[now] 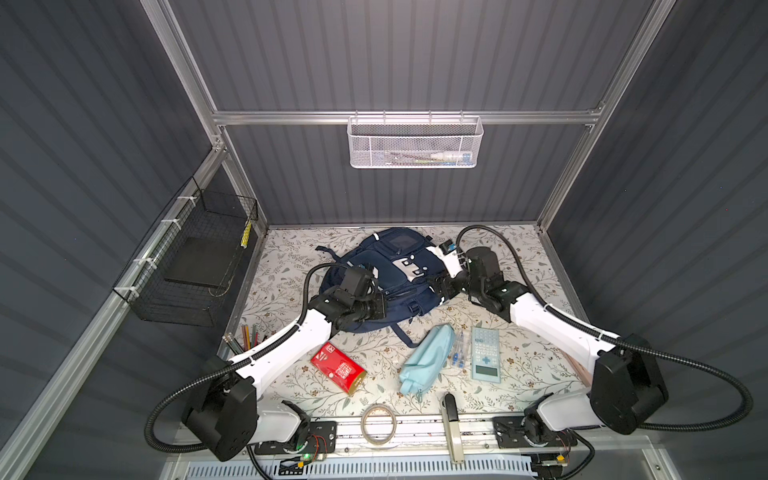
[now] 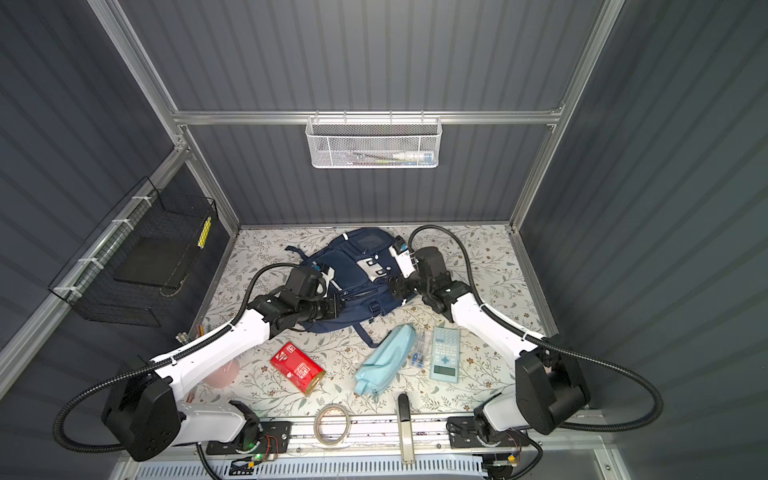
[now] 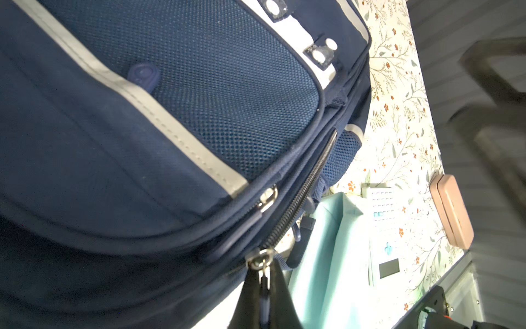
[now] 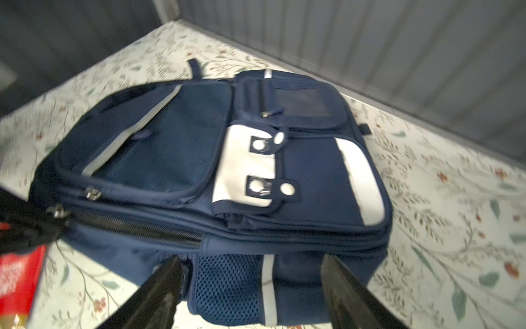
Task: Pack books, pencil case, and school supplies into a backpack
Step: Unzip the student bag at the center of the table.
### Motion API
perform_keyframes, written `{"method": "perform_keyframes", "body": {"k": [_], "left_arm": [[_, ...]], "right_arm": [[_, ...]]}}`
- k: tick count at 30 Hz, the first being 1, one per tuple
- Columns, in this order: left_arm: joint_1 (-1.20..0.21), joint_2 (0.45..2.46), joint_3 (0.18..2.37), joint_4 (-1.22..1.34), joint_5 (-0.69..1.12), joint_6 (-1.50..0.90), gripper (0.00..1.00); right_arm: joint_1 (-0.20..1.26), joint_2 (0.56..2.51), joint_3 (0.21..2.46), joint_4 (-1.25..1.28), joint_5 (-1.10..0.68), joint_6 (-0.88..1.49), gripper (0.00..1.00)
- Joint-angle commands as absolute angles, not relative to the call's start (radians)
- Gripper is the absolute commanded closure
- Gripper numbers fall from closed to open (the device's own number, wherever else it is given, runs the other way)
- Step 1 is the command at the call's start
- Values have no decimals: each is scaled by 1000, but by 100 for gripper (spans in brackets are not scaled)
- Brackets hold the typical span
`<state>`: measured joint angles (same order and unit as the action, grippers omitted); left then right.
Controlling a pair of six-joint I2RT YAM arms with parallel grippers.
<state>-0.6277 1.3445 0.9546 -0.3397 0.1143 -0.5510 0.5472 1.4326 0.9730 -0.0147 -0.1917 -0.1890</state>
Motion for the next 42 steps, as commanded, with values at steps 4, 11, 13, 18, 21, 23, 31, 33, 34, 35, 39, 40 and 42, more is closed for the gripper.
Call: {"method": "perform_keyframes", "body": {"k": [4, 11, 13, 18, 21, 23, 31, 33, 34, 35, 39, 40, 42], "left_arm": [[-618, 1348, 1020, -337, 187, -489, 100], [-617, 1336, 1049, -373, 177, -477, 100], [-617, 1335, 1054, -400, 176, -474, 100], [-617, 1320, 1042, -429, 185, -472, 100], [-615, 1306, 1033, -448, 187, -463, 100], [-615, 1297, 1018, -444, 195, -465, 100], [-603, 1303, 1041, -567, 70, -402, 100], [-571, 1304, 1027, -594, 22, -388, 100], [-540, 1302, 1014, -594, 17, -386, 100], [-511, 1299, 1003, -590, 17, -382, 100], [-417, 1302, 1003, -580, 5, -353, 100], [-405, 1307, 1008, -578, -1, -351, 100], [-380, 1325, 1008, -555, -1, -352, 100]], "right_arm": [[667, 1485, 997, 7, -325, -566, 24], [728, 1610, 1066, -3, -382, -644, 40], [729, 1638, 1073, 21, -347, -650, 44], [731, 1664, 1058, 80, -269, -693, 55], [730, 1682, 1019, 185, -218, -692, 48], [736, 1700, 1012, 213, -221, -706, 46], [738, 1675, 861, 444, -141, -773, 98], [725, 1637, 826, 452, -141, -778, 100], [714, 1620, 813, 441, -145, -781, 100], [700, 1605, 803, 435, -157, -781, 100], [658, 1545, 756, 411, -204, -790, 100], [655, 1528, 748, 395, -203, -806, 100], [646, 1496, 735, 369, -188, -831, 100]]}}
